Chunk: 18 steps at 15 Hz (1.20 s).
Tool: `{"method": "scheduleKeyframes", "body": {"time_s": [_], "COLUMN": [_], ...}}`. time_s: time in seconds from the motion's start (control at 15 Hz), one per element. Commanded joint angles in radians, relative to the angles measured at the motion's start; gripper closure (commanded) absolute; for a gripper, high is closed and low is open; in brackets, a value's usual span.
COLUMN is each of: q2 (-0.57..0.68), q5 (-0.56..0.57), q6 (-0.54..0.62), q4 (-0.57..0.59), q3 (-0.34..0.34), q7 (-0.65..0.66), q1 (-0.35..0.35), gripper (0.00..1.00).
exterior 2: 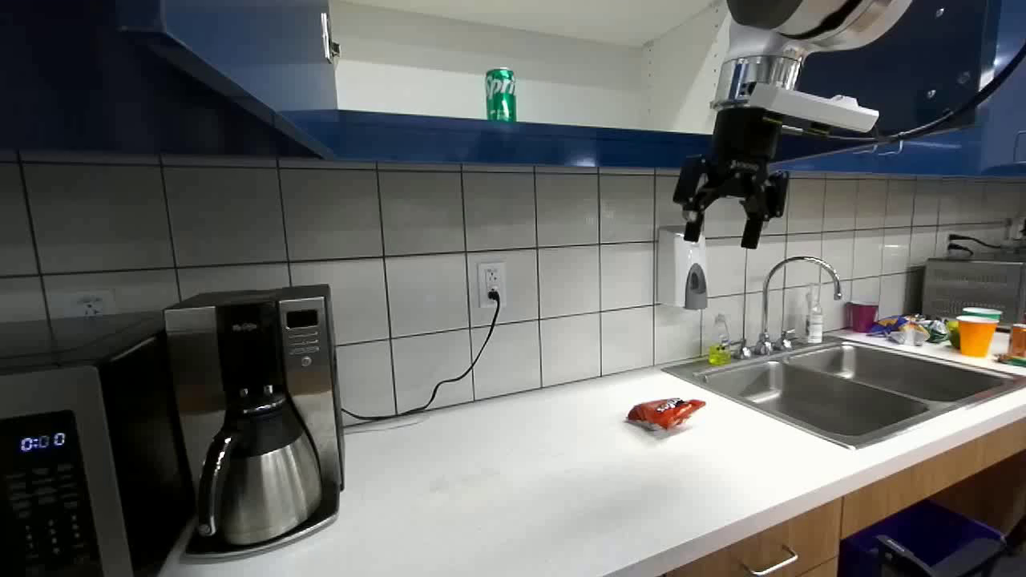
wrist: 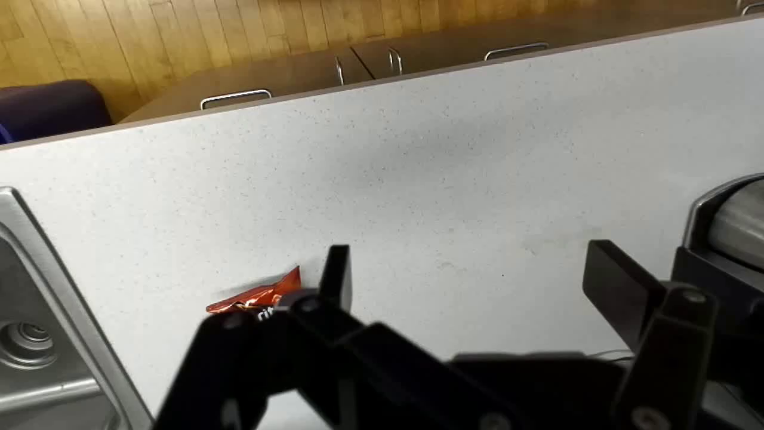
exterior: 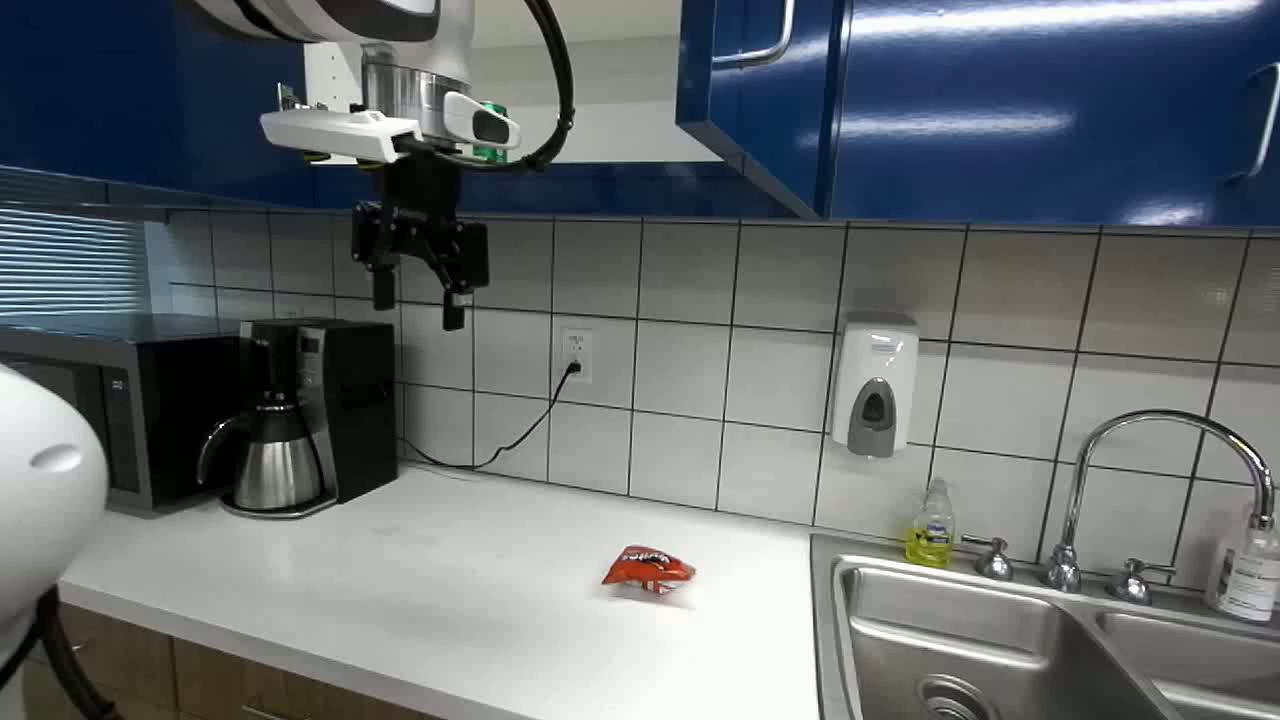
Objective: Remove the can from the cupboard
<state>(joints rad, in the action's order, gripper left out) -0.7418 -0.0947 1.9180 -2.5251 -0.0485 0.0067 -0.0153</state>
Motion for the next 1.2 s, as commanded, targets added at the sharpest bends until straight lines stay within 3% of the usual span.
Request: {"method": "scheduleKeyframes", "body": {"time_s": [0.0,0.67,1.13], "q2": [0.001,0.010,0.037], "q5": [-0.002,-0.002,-0.020], "q6": [-0.003,0.008,0.018], "q4": [0.003,0.030,0.209], "q3": [0.003,0.013,0.050], "q7": [-0.002,0.004,0.012], "q1": [-0.004,-0.001,0.036], "gripper": [0.00,0.00,0.00]}}
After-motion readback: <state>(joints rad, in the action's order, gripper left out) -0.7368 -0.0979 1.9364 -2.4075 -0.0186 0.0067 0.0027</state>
